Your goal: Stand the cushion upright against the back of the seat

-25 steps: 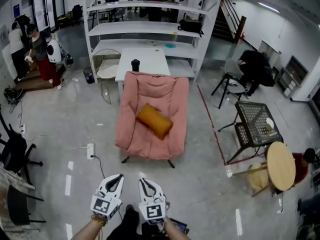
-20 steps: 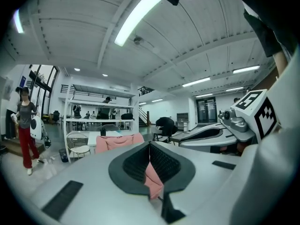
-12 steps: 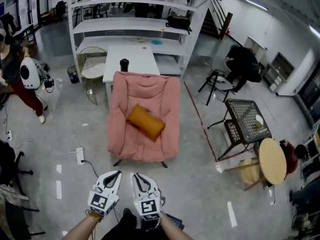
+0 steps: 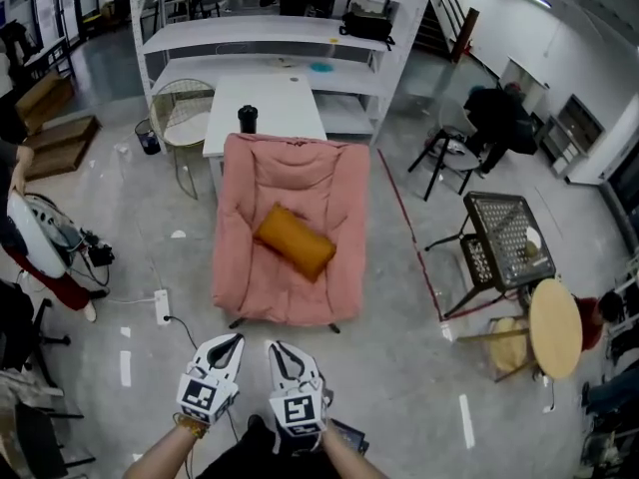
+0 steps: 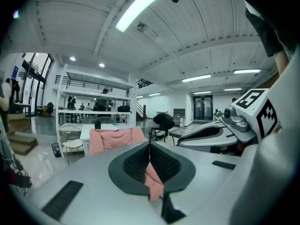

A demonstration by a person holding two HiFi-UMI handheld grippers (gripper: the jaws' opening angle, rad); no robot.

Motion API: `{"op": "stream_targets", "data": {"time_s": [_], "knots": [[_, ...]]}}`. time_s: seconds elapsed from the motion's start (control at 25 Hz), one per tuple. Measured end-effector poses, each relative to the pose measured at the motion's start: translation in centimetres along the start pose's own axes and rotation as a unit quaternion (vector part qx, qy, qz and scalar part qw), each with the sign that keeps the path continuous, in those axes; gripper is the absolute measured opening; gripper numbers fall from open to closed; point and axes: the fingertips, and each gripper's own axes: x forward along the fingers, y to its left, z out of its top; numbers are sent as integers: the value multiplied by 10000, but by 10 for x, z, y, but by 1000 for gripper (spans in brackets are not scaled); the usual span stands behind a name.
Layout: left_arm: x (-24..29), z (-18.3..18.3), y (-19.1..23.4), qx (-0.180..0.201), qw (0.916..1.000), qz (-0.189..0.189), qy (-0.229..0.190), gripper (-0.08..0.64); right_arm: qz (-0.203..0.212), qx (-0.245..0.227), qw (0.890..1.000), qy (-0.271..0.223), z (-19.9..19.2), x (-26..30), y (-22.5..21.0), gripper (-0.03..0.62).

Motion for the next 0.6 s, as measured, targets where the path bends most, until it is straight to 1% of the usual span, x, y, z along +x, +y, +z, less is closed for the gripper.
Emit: {"op": "stream_targets", "data": {"time_s": [0.12, 0.24, 0.32, 0.44, 0.6], "knots": [[31, 2, 3, 7, 9998, 115, 174, 14, 78, 56, 10000, 17, -3, 15, -31, 17], [60, 18, 4, -24, 9978, 305, 588, 14, 177, 69, 9998, -104, -3, 31, -61, 17], [78, 19, 4, 8, 9972, 365, 649, 14, 261, 26, 9996, -104, -4, 40, -80, 17], [103, 9, 11, 38, 9971, 433, 620, 14, 371, 56, 9993, -63, -11, 58, -105, 18], [126, 7, 27, -61, 9960, 483, 751, 14, 544, 39, 9984, 113, -19, 85, -120, 23]]}}
